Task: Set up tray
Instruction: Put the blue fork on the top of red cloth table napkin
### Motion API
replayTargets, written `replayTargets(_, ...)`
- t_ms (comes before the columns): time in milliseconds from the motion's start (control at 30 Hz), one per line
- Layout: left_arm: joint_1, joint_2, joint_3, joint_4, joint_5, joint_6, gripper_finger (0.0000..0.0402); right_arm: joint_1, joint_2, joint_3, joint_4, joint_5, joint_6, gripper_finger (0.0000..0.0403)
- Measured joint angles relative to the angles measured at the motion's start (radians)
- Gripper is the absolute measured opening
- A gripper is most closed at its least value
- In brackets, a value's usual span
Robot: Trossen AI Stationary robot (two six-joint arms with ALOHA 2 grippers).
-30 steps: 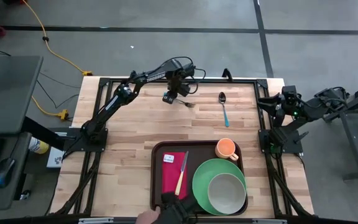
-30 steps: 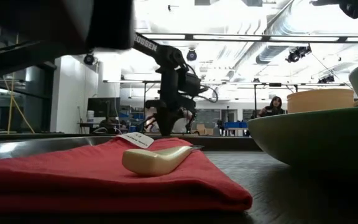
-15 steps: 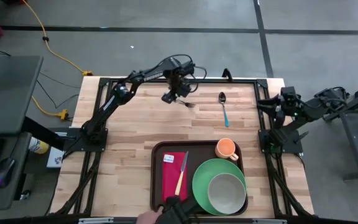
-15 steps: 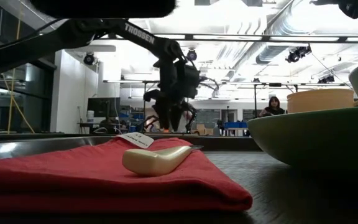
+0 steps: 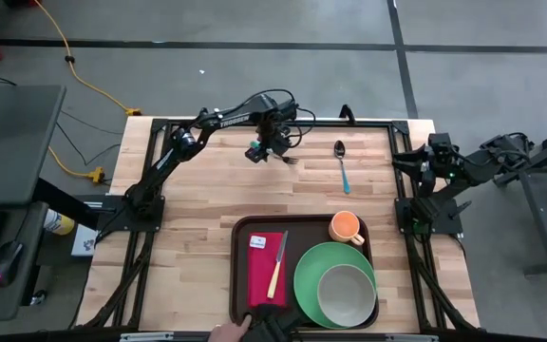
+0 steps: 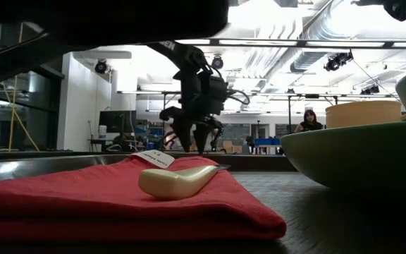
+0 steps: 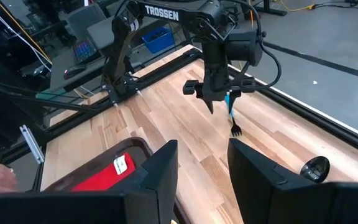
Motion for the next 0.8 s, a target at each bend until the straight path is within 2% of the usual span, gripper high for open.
replayTargets(200, -0.02, 0.0, 0.0, 0.062, -0.044, 0.0, 0.0273, 0.0, 0.0, 0.0, 0.0, 0.0, 0.0, 0.0119)
replayTargets(467, -0.067, 0.0, 0.0, 0.151, -0.105, -0.009, 0.0316, 0.0, 0.0, 0.0, 0.0, 0.005, -0.018, 0.0119)
replayTargets(667, -0.069, 0.0, -0.05, 0.224, -0.173, -0.073, 0.0337, 0.0, 0.0, 0.0, 0.0, -0.003, -0.018, 0.0119)
replayTargets(800, -0.069, -0.002, -0.09, 0.23, -0.172, -0.094, 0.0348, 0.0, 0.0, 0.0, 0.0, -0.003, -0.018, 0.0119)
